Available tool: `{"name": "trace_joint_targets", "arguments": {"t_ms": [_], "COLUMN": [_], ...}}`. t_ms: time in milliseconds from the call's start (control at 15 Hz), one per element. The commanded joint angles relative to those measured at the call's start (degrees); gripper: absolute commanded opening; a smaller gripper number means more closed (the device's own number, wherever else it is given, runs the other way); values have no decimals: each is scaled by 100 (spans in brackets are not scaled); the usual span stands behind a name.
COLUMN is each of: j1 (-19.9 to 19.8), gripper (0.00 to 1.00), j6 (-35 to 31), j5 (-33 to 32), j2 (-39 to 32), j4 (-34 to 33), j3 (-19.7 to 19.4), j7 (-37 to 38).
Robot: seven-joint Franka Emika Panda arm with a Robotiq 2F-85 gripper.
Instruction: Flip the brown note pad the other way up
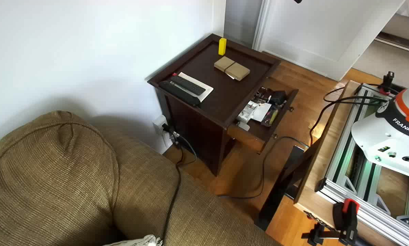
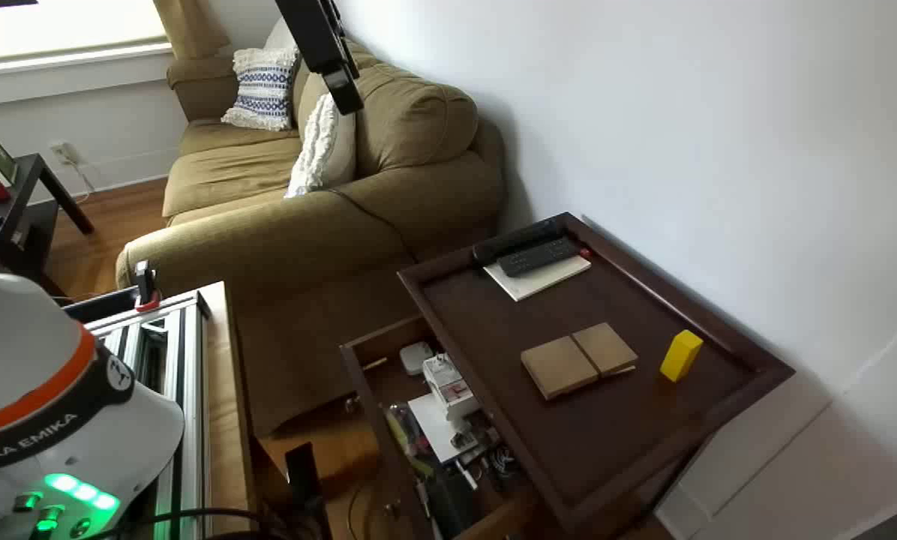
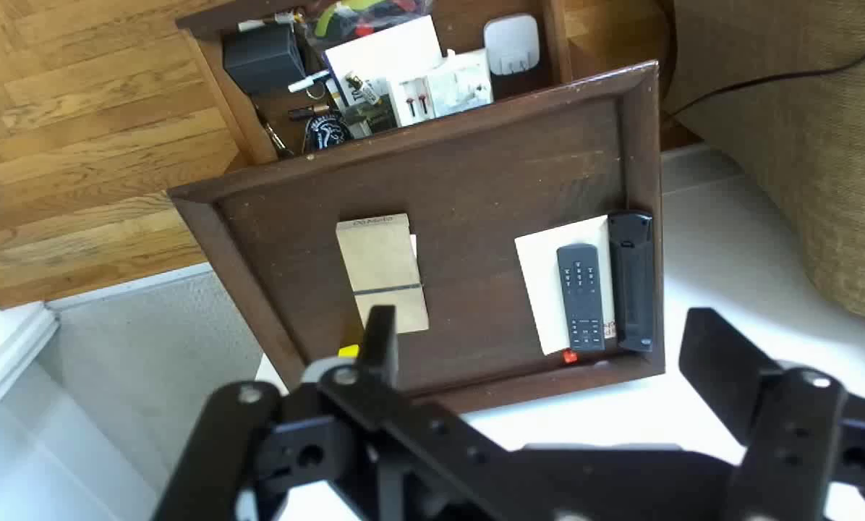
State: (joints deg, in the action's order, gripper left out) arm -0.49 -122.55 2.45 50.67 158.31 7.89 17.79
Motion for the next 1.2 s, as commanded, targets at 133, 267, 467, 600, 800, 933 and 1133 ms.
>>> {"name": "trace_joint_targets", "arguments": {"t_ms": [133,267,467,600,800,933,1133], "j1": [-19,-19,-19,253,427,400,291], "gripper": [100,100,100,100,100,100,100], "j6": [26,26,26,71,-132,-311,-1171], "j5": [15,15,15,397,831,887,833], "j2": [-19,-45,-52,-691,-1683,-2260,-3290], "j4": [114,116,116,-140,-485,-655,-905], "j3": [14,14,13,-383,-717,-802,-851], "j7": [-16,-16,-16,-561,-1196,-1452,-1658]}}
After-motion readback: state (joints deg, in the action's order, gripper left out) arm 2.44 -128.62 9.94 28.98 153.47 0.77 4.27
